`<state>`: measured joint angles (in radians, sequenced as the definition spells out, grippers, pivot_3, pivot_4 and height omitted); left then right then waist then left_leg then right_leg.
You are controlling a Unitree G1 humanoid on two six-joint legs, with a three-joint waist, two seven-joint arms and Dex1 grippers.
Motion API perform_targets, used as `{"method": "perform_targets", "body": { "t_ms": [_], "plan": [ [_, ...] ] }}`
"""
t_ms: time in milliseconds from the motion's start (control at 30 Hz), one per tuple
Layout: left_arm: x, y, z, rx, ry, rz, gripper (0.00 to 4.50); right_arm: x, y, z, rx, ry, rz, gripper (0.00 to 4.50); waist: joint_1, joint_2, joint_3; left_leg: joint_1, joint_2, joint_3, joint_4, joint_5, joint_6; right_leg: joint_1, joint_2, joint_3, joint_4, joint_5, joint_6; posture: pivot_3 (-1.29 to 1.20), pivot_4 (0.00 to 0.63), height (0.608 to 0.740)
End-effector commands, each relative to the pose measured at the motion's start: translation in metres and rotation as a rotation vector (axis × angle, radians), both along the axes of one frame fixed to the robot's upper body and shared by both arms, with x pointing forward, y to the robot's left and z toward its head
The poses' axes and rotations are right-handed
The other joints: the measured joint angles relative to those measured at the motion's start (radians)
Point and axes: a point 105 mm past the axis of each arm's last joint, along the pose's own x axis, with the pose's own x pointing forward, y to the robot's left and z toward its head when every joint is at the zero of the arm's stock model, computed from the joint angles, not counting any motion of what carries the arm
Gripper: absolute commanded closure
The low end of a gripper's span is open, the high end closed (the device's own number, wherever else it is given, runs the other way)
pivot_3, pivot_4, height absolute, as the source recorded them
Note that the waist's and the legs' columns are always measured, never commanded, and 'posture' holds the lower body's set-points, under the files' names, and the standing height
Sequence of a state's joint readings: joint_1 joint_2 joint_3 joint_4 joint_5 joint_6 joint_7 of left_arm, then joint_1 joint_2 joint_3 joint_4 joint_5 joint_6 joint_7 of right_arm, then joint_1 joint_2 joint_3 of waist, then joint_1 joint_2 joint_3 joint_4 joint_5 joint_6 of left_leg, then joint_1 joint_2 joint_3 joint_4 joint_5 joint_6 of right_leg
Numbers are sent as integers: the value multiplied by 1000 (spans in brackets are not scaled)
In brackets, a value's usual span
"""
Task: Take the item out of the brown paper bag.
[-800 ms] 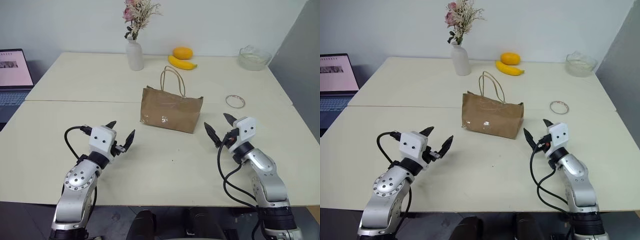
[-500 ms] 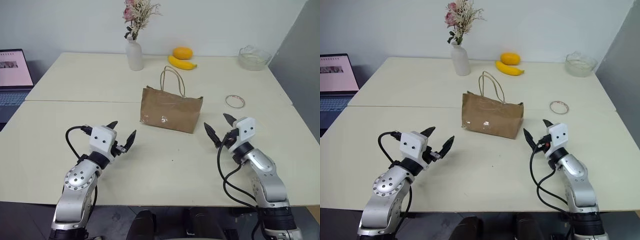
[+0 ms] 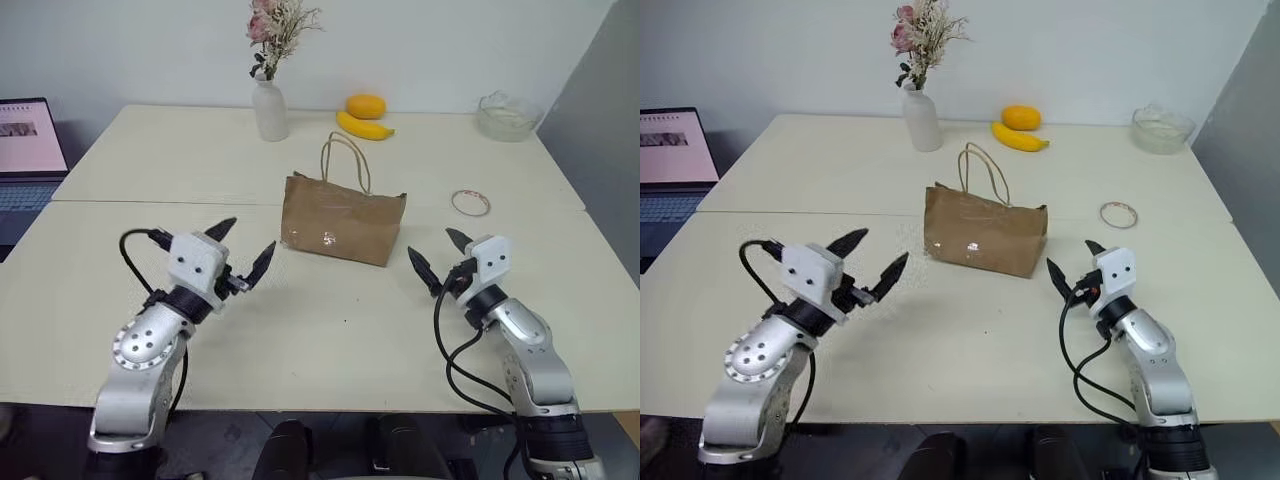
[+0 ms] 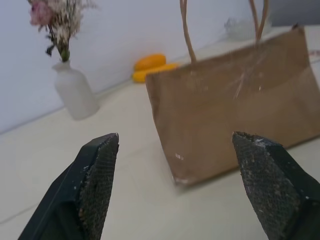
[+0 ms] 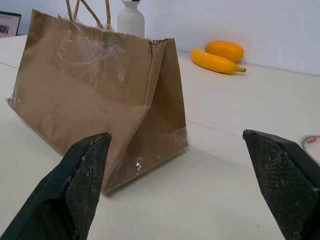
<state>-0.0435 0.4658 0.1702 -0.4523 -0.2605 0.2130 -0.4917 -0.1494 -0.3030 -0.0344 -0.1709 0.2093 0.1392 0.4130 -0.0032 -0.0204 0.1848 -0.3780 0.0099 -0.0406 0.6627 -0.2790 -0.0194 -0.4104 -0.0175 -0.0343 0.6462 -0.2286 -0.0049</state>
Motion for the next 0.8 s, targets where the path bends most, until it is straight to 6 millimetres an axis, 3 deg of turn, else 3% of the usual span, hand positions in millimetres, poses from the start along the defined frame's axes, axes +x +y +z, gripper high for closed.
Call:
{"method": "perform_targets", "body": {
  "t_ms": [33,233,367,567,800],
  "plan": [
    [-10,-6,18,-51,-14,-112,715,0,6,32,-37,-107,33,68,-1,0,0,0,0,0,0,0,0,0,0,1,0,0,0,0,150,740],
    [-15,-10,31,-15,-23,-207,715,-1,24,68,-58,-118,136,68,1,0,0,0,0,0,0,0,0,0,0,0,0,0,0,0,150,740],
    [-13,-6,31,-4,-6,-222,715,3,41,89,-172,-106,192,68,-1,1,0,0,0,1,0,0,0,-1,1,0,0,0,0,0,150,740],
    [-8,-6,33,-5,-12,-215,715,30,65,114,-294,-78,159,68,-1,1,0,-1,0,1,0,0,0,-1,1,-1,0,0,0,0,150,740],
    [-9,-12,32,-9,-18,-218,715,63,91,141,-304,-39,151,68,-2,1,0,-3,0,1,0,0,0,-4,1,1,1,0,-1,0,150,740]
  ]
}}
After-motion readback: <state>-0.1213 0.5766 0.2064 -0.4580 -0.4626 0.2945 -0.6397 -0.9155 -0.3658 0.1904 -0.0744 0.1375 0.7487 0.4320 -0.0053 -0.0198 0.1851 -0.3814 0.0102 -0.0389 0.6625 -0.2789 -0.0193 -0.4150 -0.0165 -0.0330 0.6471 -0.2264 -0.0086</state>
